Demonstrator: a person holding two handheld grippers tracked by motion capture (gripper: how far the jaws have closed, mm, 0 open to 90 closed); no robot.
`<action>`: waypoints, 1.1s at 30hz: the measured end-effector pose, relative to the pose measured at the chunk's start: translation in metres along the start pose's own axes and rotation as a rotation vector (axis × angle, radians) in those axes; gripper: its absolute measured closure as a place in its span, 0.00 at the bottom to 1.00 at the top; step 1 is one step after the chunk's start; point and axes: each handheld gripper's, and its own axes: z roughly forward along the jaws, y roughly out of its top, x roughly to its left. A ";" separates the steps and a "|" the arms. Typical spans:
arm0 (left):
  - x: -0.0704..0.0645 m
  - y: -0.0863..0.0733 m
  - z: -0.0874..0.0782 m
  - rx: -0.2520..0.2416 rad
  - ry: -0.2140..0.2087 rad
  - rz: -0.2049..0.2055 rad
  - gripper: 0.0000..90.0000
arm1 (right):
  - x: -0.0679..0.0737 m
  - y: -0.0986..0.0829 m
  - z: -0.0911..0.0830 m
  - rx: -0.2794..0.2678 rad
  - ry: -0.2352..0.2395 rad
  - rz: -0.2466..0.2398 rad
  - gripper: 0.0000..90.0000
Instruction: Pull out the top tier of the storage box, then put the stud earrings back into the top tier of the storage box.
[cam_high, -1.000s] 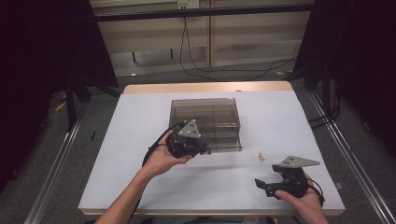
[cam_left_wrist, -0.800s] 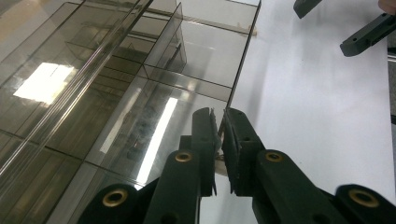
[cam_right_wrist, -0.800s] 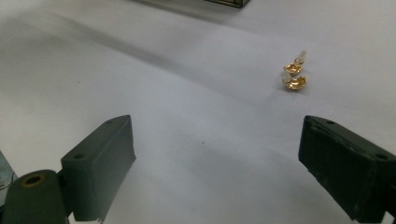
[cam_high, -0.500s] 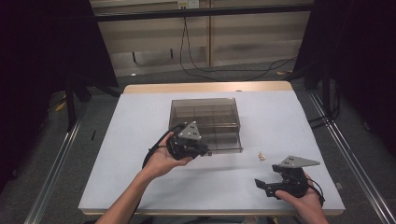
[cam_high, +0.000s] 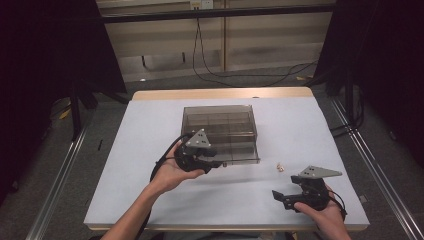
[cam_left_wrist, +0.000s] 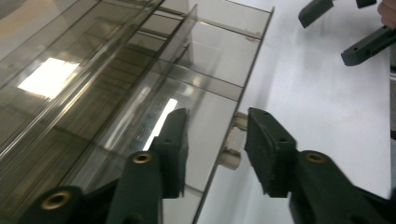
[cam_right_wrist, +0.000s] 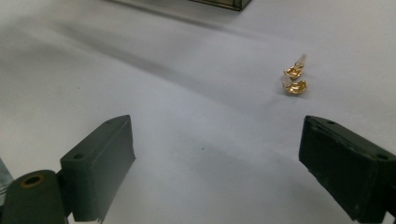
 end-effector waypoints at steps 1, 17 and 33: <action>0.001 0.000 -0.001 0.001 0.009 -0.010 0.58 | -0.001 0.000 0.001 -0.001 0.002 -0.001 0.11; 0.011 -0.023 -0.032 -0.092 0.124 -0.104 0.24 | -0.004 -0.001 -0.003 -0.018 0.001 0.018 0.10; 0.011 -0.058 -0.076 -0.133 0.231 -0.162 0.20 | -0.004 0.000 -0.007 -0.038 -0.009 0.021 0.10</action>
